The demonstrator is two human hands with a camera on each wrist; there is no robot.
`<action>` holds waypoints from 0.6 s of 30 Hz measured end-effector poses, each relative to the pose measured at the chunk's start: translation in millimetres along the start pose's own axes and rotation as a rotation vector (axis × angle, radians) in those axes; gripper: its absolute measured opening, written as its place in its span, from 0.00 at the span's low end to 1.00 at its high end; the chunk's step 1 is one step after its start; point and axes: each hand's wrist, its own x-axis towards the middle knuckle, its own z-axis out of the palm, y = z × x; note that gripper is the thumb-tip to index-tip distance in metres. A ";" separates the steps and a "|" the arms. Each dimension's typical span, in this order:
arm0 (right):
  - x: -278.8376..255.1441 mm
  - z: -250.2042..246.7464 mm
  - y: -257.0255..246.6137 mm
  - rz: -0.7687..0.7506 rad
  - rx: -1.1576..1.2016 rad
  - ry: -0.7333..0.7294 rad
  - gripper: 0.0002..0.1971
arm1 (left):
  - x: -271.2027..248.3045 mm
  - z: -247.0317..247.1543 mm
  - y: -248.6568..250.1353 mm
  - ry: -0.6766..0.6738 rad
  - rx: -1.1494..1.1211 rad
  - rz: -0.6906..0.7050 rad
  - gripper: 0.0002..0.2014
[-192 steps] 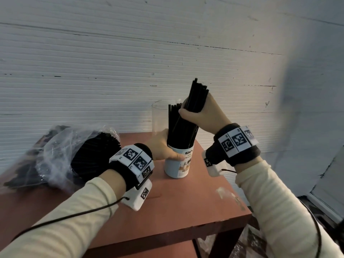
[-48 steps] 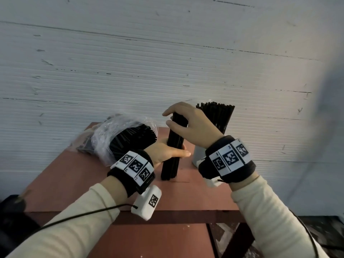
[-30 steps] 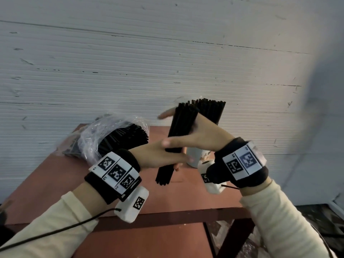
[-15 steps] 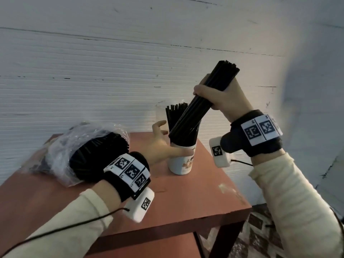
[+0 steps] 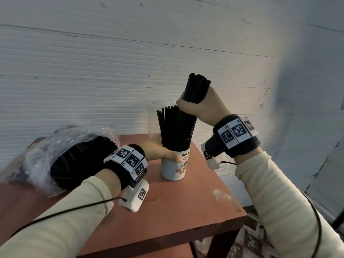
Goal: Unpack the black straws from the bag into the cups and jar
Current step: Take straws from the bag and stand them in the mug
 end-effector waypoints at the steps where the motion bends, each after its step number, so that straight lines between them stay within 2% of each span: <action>1: -0.6 3.4 3.0 -0.003 0.001 -0.006 0.08 | 0.8 0.0 -1.5 0.008 0.005 0.001 0.42; 3: -3.6 9.9 9.1 0.006 -0.009 -0.020 0.11 | -0.4 0.8 -0.1 0.019 0.016 0.011 0.43; 6: -10.9 22.0 18.9 0.030 -0.235 -0.007 0.19 | -0.3 1.8 0.4 0.035 0.016 0.029 0.38; 10: -18.2 31.3 17.2 0.001 -0.424 0.035 0.21 | -0.8 2.6 1.1 0.021 0.019 0.058 0.37; 12: -18.8 31.8 19.2 -0.013 -0.403 0.051 0.29 | 0.3 2.1 -0.6 0.027 0.022 0.054 0.37; 14: -19.8 29.8 19.0 -0.080 -0.240 0.135 0.42 | 1.2 2.5 -2.7 0.041 0.019 0.045 0.36; 15: -19.8 28.5 18.1 -0.139 -0.157 0.185 0.44 | 1.0 2.9 -2.9 0.052 0.011 0.041 0.36; 16: -19.9 27.0 14.7 -0.193 -0.111 0.219 0.45 | 1.3 3.1 -3.5 0.066 0.002 0.030 0.37; 18: -17.7 25.6 8.8 -0.279 -0.139 0.230 0.39 | 2.1 3.0 -4.0 0.085 -0.001 0.001 0.40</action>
